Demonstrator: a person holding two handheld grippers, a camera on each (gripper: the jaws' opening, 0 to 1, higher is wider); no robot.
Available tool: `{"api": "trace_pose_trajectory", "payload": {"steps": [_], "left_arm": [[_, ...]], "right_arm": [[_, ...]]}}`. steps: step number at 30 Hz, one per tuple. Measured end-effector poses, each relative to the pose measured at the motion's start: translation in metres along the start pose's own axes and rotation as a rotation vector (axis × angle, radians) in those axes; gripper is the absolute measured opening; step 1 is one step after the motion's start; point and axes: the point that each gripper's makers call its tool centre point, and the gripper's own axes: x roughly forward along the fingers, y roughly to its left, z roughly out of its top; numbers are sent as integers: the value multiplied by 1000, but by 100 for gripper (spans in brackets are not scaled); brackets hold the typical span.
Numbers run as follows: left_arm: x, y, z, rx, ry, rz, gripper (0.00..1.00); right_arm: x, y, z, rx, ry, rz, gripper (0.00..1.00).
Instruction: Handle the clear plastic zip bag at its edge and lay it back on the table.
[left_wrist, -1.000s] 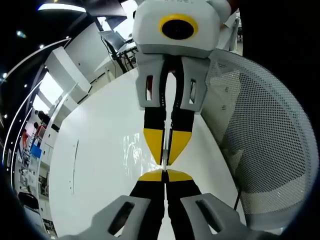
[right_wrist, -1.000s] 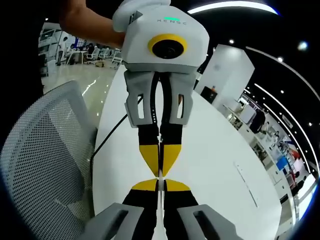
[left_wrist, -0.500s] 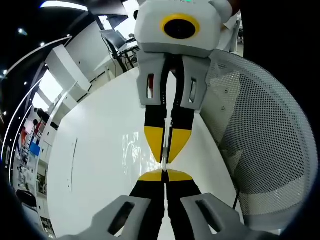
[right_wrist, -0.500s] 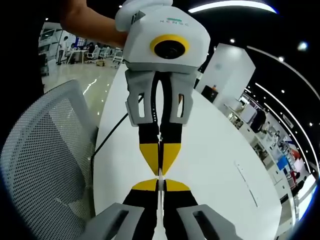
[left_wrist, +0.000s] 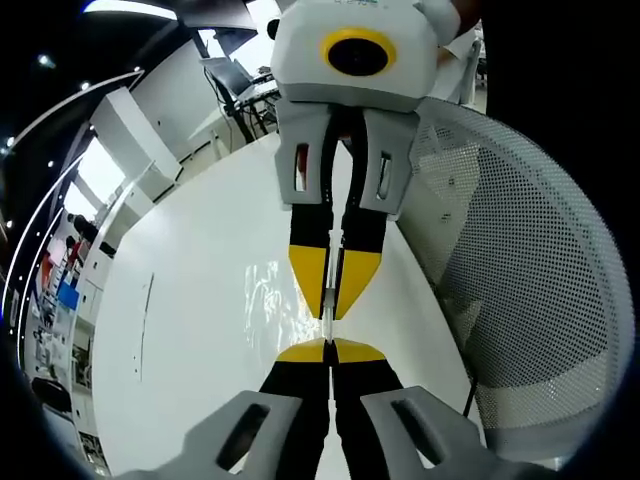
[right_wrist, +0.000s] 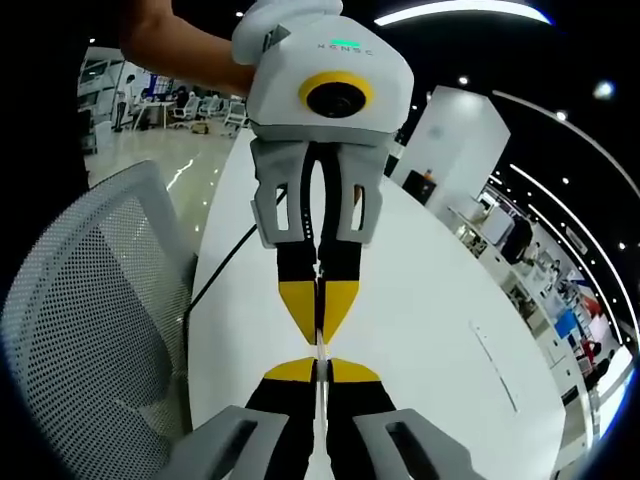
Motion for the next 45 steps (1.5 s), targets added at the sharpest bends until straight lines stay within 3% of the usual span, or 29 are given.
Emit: {"api": "trace_pose_trajectory", "payload": {"steps": [45], "left_arm": [[-5, 7, -6, -15, 8, 14, 0]], "right_arm": [[-7, -6, -2, 19, -4, -18, 0]]}}
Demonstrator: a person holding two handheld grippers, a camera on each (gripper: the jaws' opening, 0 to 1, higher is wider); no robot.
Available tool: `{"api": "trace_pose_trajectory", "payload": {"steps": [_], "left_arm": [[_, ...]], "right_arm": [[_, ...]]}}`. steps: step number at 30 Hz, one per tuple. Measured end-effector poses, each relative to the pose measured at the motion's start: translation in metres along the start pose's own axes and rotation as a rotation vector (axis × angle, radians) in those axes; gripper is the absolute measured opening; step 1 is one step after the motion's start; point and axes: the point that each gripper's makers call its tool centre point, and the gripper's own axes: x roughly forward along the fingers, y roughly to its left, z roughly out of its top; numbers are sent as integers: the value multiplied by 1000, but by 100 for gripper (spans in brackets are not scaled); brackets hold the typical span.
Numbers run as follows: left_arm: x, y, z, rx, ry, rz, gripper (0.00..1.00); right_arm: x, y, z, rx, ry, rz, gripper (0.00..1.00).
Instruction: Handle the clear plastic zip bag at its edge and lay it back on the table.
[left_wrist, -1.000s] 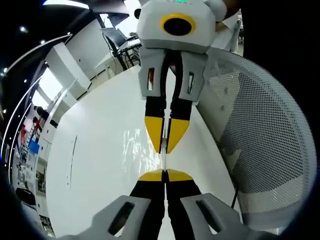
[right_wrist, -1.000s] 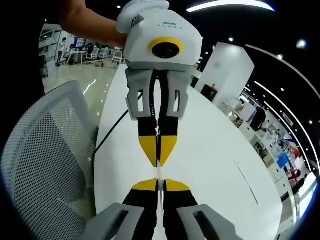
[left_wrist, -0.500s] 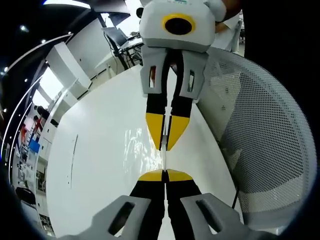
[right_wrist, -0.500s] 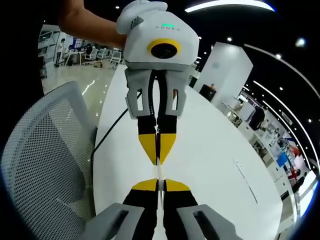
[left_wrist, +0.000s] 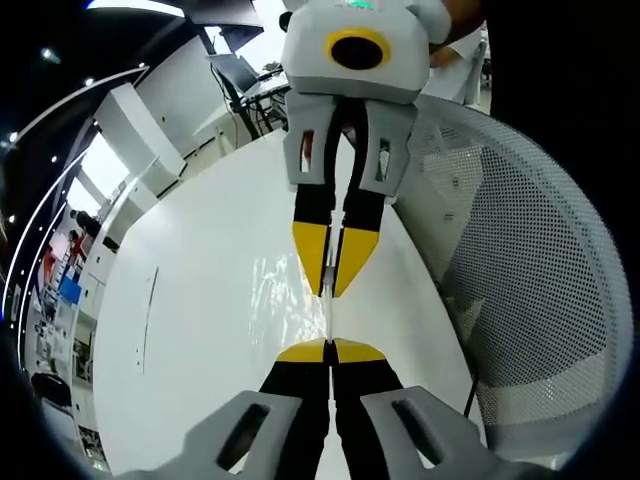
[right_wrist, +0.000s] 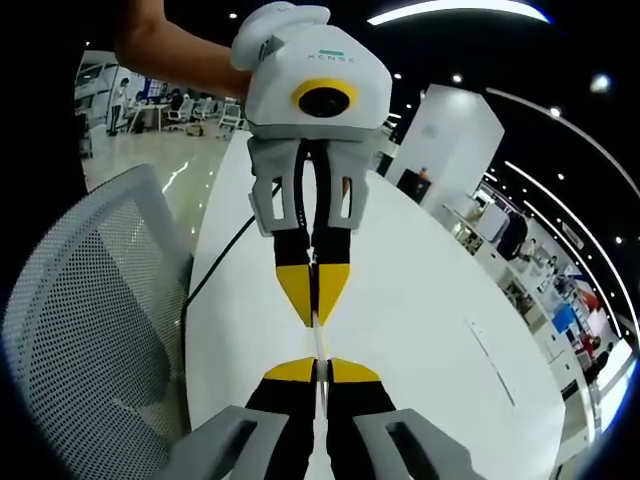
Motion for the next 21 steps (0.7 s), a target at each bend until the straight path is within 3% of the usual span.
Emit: {"api": "trace_pose_trajectory", "payload": {"steps": [21], "left_arm": [[0, -1, 1, -3, -4, -4, 0]], "right_arm": [[-3, 0, -3, 22, -3, -8, 0]]}}
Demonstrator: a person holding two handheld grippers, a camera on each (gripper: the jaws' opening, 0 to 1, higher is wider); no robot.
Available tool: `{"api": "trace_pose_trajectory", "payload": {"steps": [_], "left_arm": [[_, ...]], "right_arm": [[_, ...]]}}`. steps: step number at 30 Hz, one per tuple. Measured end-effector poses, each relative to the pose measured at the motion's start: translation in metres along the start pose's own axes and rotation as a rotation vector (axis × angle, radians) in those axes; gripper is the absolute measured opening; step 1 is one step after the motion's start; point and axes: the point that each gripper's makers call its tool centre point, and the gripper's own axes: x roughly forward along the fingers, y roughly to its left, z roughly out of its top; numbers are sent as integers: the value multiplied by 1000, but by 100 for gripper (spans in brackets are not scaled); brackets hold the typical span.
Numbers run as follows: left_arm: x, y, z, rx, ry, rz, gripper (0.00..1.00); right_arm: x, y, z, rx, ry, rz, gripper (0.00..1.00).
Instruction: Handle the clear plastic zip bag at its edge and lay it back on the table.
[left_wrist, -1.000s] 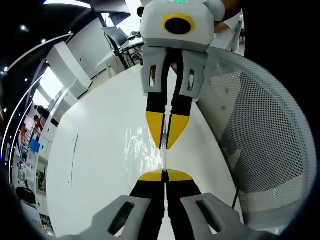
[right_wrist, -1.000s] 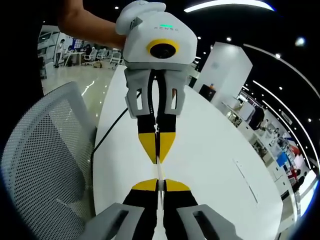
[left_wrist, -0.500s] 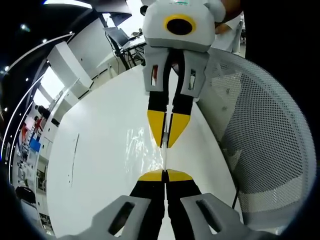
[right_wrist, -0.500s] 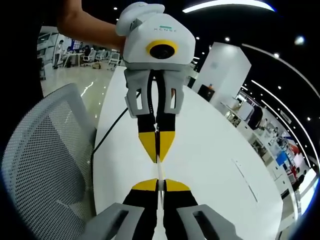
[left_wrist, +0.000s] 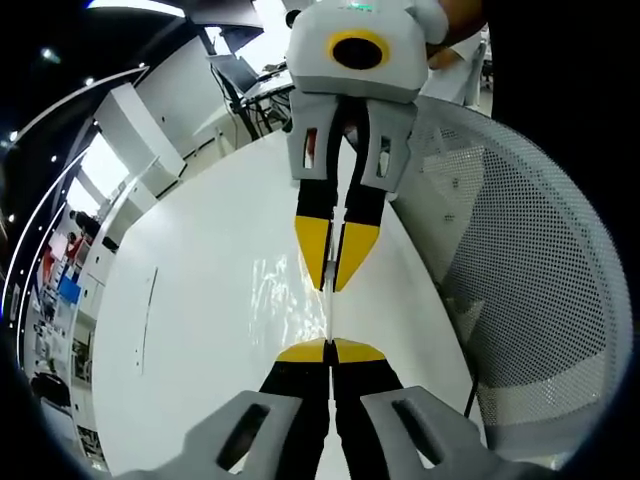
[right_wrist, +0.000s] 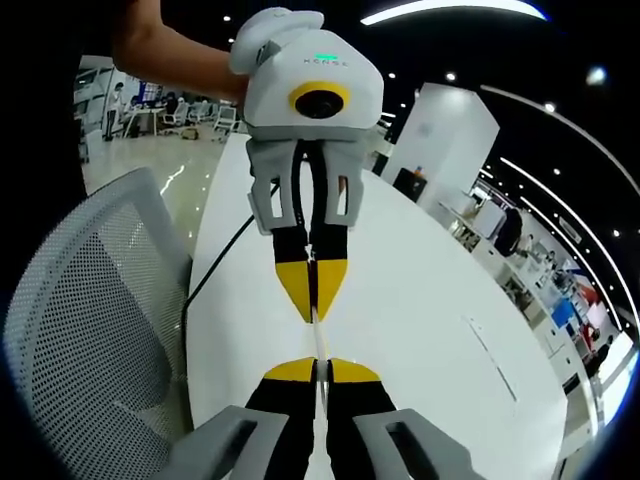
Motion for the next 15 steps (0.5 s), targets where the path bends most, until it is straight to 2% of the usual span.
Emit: {"api": "trace_pose_trajectory", "payload": {"steps": [15], "left_arm": [[-1, -2, 1, -5, 0, 4, 0]], "right_arm": [[-5, 1, -2, 8, -3, -5, 0]]}}
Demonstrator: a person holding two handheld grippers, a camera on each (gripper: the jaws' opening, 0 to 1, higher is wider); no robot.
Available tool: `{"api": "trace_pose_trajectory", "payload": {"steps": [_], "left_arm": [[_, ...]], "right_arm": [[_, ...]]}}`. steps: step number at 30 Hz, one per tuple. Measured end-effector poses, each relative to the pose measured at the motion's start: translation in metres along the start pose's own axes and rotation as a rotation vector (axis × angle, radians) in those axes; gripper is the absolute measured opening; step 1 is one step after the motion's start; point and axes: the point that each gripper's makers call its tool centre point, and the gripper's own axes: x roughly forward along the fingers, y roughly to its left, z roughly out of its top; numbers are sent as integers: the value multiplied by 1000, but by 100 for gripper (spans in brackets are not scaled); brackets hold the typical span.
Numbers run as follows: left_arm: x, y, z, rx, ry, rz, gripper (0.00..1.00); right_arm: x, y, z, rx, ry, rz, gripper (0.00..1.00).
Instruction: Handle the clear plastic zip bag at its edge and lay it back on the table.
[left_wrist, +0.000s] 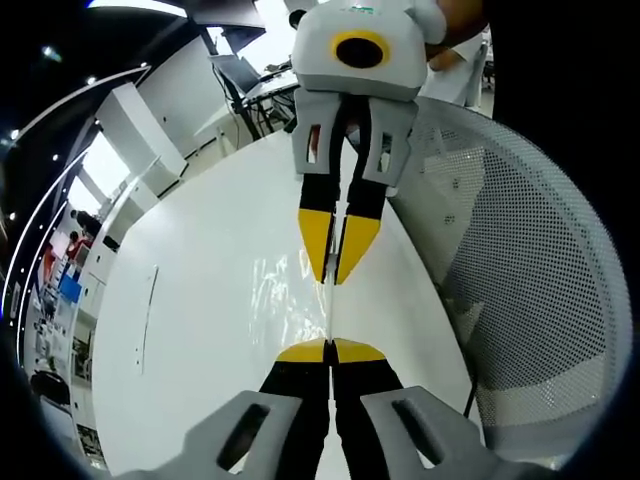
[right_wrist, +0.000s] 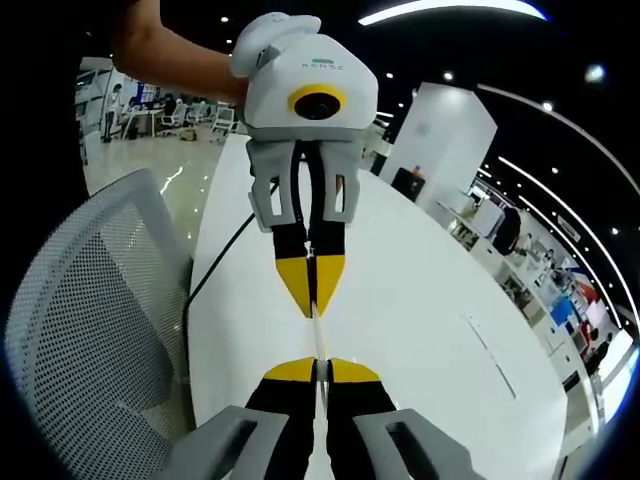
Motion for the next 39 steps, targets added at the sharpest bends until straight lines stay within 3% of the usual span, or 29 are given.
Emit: {"api": "trace_pose_trajectory", "payload": {"steps": [39], "left_arm": [[-2, -1, -3, -14, -2, 1, 0]], "right_arm": [[-5, 1, -4, 5, -3, -3, 0]]}}
